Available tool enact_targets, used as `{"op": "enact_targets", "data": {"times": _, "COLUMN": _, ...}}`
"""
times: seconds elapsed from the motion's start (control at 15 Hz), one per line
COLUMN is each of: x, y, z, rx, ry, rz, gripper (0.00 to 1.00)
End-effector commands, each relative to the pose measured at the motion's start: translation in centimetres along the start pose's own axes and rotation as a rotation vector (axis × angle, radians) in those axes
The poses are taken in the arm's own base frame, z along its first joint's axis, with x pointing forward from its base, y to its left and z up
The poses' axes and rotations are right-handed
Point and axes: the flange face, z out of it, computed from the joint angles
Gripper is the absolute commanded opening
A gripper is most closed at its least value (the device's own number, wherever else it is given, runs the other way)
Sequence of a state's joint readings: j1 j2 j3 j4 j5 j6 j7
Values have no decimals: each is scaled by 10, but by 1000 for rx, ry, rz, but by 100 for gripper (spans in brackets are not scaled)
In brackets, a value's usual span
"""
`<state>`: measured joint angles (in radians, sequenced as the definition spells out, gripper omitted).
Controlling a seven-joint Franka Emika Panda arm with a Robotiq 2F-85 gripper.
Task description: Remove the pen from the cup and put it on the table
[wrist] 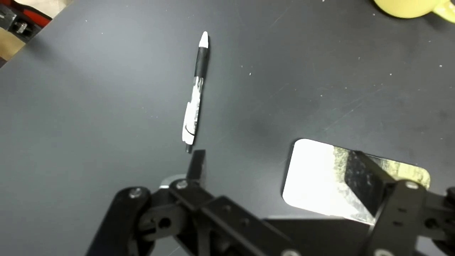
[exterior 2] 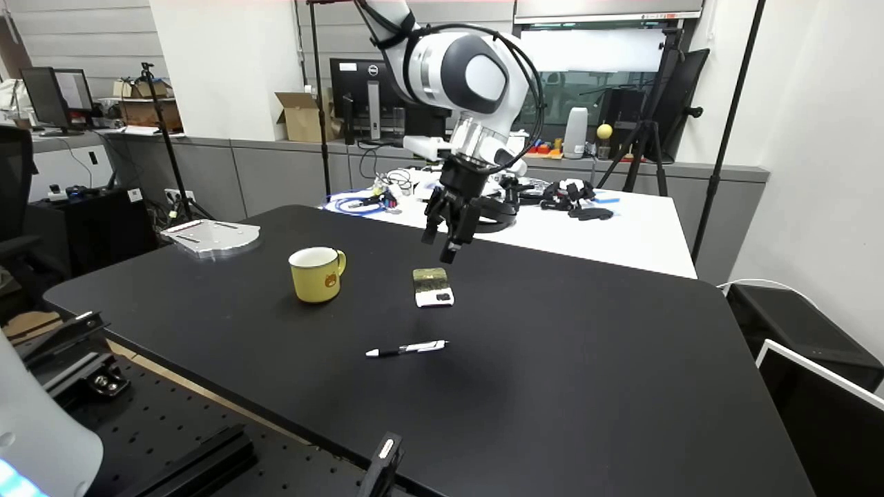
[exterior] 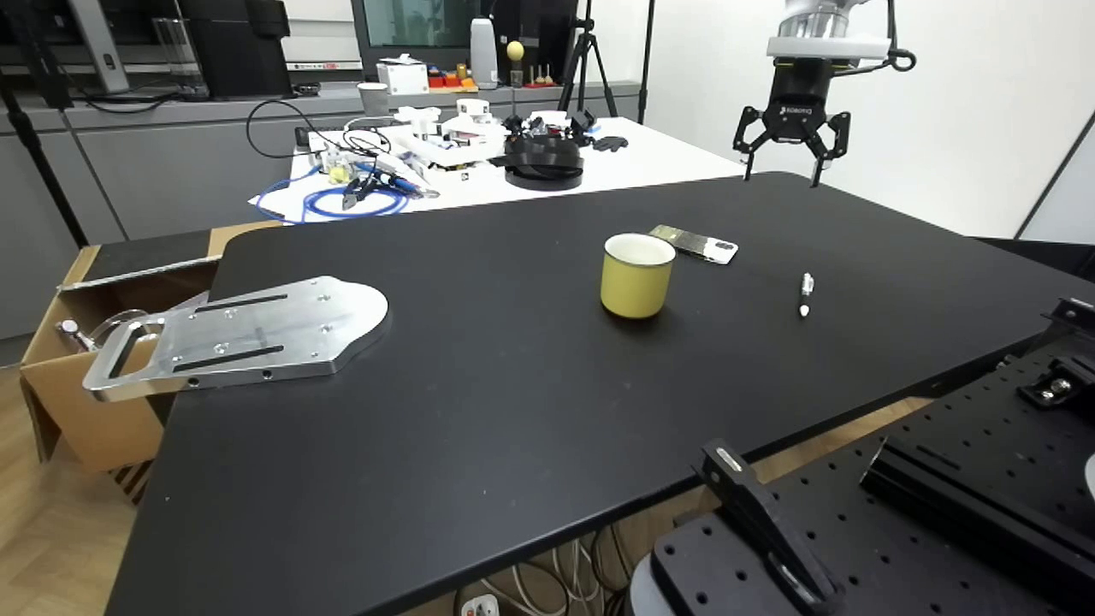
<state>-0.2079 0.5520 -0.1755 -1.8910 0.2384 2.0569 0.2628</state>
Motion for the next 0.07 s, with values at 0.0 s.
{"op": "enact_targets", "data": {"times": 0.0, "x": 0, "y": 0, "z": 0, "rx": -1, "ry": -2, "rz": -2, "gripper": 100}}
